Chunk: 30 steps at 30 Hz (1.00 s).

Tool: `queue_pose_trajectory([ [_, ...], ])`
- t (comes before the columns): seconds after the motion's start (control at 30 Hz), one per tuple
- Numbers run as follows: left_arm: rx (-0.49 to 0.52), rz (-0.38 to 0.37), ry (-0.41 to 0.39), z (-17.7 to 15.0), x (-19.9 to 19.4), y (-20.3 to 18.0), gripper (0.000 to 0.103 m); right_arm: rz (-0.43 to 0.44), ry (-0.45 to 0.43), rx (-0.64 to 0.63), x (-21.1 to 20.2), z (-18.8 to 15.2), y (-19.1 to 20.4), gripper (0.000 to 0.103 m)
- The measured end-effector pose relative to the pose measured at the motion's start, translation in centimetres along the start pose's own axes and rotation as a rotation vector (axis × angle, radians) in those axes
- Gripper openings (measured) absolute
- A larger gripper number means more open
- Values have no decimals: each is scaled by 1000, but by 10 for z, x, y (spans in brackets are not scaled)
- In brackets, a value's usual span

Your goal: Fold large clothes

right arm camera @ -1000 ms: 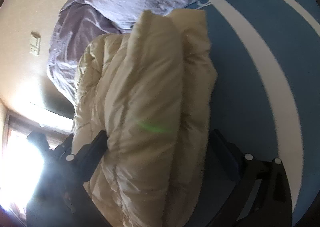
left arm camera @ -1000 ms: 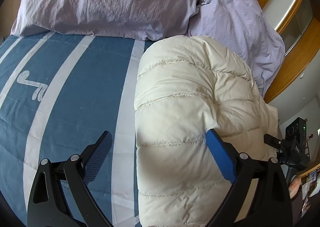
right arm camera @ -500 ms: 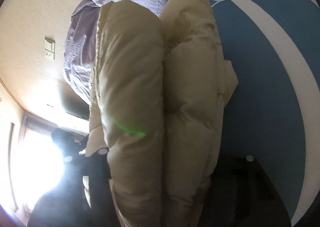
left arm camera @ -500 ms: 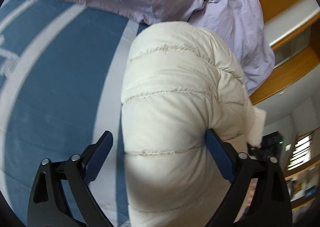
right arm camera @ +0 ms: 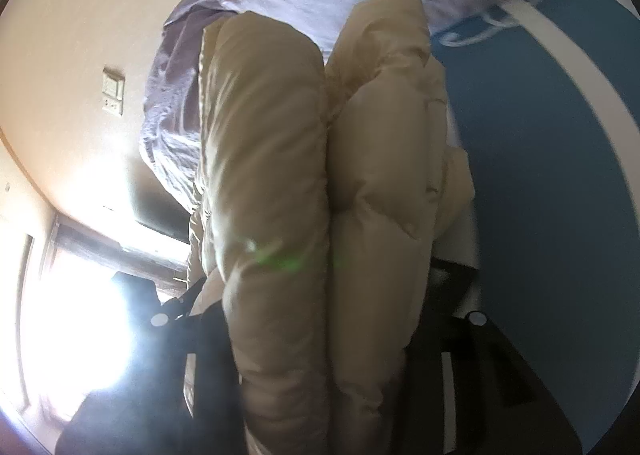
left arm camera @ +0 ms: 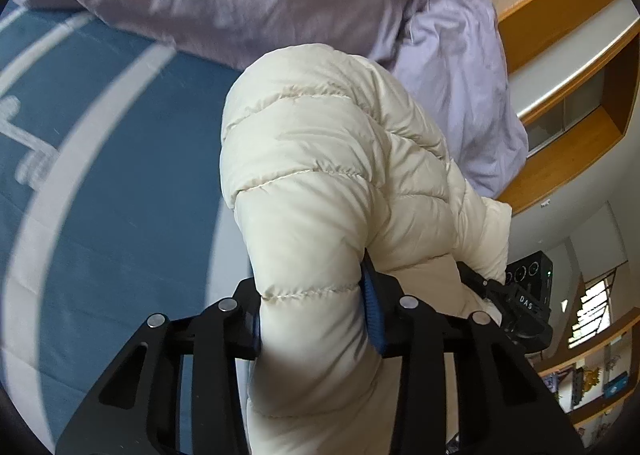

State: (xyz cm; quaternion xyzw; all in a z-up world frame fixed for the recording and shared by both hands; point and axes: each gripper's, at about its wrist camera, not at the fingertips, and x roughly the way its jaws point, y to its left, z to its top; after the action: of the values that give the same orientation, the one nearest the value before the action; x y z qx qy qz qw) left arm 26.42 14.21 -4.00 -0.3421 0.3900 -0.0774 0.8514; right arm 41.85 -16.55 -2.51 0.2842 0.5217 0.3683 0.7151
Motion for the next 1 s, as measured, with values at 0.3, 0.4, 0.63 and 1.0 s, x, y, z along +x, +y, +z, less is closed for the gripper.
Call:
queue_pose_trajectory([
  [0.3,85,169,-109,21,-19,7,39,-59,-8,-104,27,15,35,36],
  [0.4,83,200,-124,24,-19,11,39,-160,-9,-162,33,12,47,49],
  [0.63,128,327,-184,17,-28,12,61,-317,-128,-207,15,5,50,70],
  [1.0,272,472,-291,21,-39,-25,89,-399,-335,-422,-15,-15,106,70],
])
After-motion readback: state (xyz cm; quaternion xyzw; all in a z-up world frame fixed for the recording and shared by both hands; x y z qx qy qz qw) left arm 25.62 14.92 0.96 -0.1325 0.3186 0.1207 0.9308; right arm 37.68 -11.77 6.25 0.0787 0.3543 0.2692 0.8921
